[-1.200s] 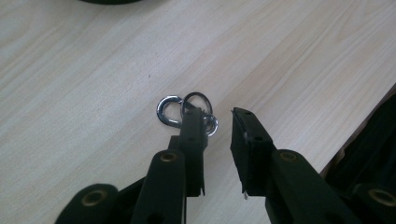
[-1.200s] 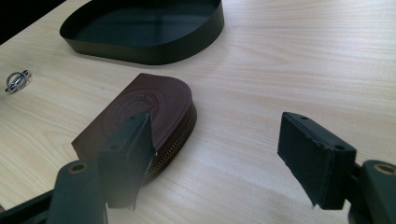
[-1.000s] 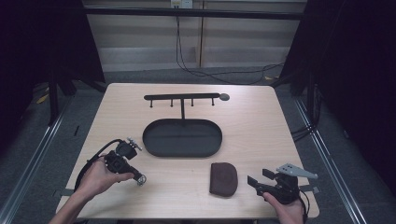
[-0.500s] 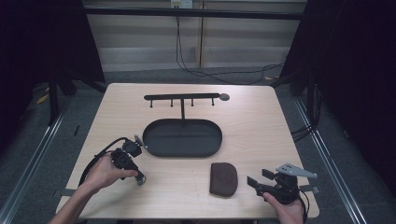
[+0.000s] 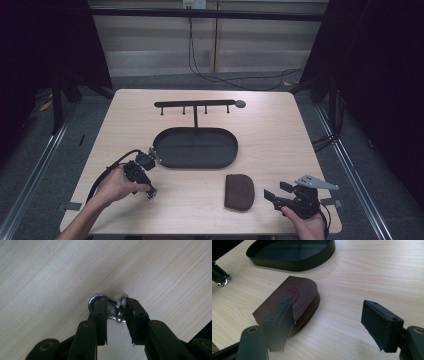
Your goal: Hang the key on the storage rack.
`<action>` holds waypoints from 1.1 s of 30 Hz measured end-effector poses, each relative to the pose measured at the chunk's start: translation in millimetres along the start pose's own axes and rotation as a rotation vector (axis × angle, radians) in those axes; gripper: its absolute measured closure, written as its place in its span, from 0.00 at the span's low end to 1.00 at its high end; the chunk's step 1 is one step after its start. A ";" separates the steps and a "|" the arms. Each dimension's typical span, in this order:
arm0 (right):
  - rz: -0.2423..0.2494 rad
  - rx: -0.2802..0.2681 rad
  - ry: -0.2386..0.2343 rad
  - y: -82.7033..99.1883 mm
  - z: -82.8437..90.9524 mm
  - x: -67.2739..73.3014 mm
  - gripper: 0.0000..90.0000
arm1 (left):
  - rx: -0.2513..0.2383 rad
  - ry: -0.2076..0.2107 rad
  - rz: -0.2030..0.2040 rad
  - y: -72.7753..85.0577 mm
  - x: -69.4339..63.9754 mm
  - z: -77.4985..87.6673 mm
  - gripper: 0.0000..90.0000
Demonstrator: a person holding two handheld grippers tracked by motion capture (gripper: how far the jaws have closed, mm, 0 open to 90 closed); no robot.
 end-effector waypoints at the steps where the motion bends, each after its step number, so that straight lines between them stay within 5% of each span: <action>1: 0.000 0.000 0.000 0.0 0.0 0.0 0.28 | 0.000 0.000 0.000 0.0 0.0 0.0 0.79; 7: -0.001 0.003 -0.004 0.2 -0.4 0.1 0.28 | 0.017 -0.059 -0.026 -0.3 0.6 -0.2 0.87; 18: -0.006 0.009 0.013 0.7 -1.0 -1.9 0.28 | 0.035 -0.038 -0.062 0.6 -3.5 2.9 0.96; 25: -0.004 0.022 0.005 2.1 -2.2 -1.0 0.28 | 0.014 -0.017 -0.077 -1.3 -7.5 17.2 0.99; 33: -0.004 0.017 -0.001 1.5 -2.0 -0.8 0.27 | 0.001 -0.042 -0.090 -2.3 -6.9 38.5 0.99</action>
Point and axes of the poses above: each handheld gripper's, and its own axes: z roughly backward along the jaws, y roughly out of its underside, x roughly to its left, the point moved 10 cm from there along -z, roughly forward along the jaws, and after that the axes turned 8 degrees about -z, right-handed, at the moved point
